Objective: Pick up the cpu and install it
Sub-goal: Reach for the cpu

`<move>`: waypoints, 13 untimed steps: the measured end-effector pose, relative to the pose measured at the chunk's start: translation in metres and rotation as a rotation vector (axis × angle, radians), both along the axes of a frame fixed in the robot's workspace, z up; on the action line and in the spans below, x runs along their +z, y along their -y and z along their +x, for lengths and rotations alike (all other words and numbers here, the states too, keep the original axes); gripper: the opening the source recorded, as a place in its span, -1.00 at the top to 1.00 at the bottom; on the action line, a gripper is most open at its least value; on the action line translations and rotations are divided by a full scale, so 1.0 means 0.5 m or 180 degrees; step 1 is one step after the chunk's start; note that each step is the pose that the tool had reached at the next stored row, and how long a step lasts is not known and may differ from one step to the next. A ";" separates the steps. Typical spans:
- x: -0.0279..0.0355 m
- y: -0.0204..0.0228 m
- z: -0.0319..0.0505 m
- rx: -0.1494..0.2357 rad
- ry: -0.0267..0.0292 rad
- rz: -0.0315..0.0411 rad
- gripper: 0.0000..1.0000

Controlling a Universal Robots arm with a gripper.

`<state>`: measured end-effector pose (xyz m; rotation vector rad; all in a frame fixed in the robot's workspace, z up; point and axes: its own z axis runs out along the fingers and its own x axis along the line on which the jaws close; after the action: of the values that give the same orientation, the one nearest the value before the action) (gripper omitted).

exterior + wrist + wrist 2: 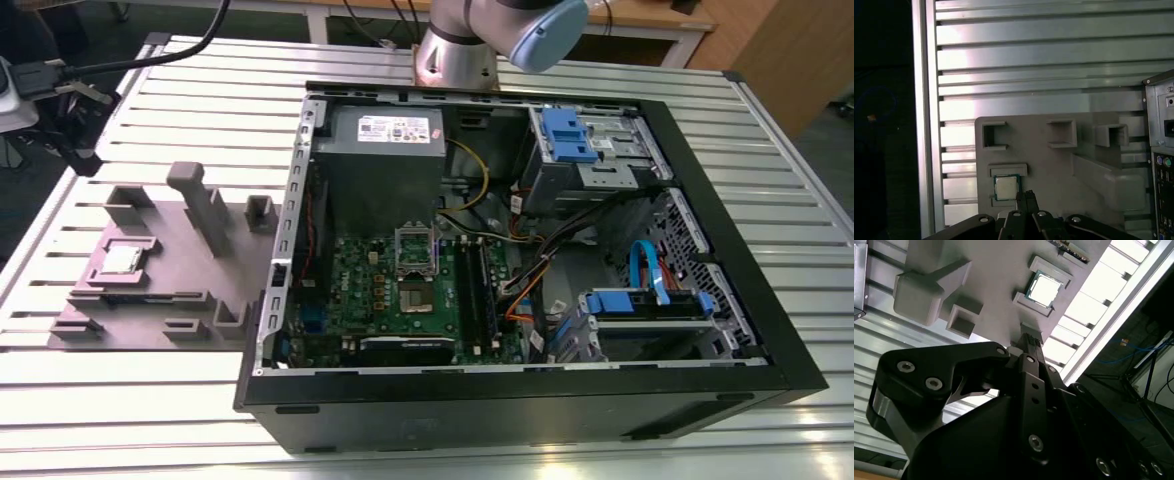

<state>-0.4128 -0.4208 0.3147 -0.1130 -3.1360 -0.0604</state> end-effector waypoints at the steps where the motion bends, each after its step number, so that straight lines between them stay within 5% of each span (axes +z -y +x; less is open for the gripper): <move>1: -0.001 0.0030 0.000 0.0000 0.0000 0.0000 0.79; 13: -0.024 0.0294 -0.004 0.0000 0.0000 0.0000 0.79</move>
<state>-0.4146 -0.4355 0.3024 -0.1129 -3.1361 -0.0604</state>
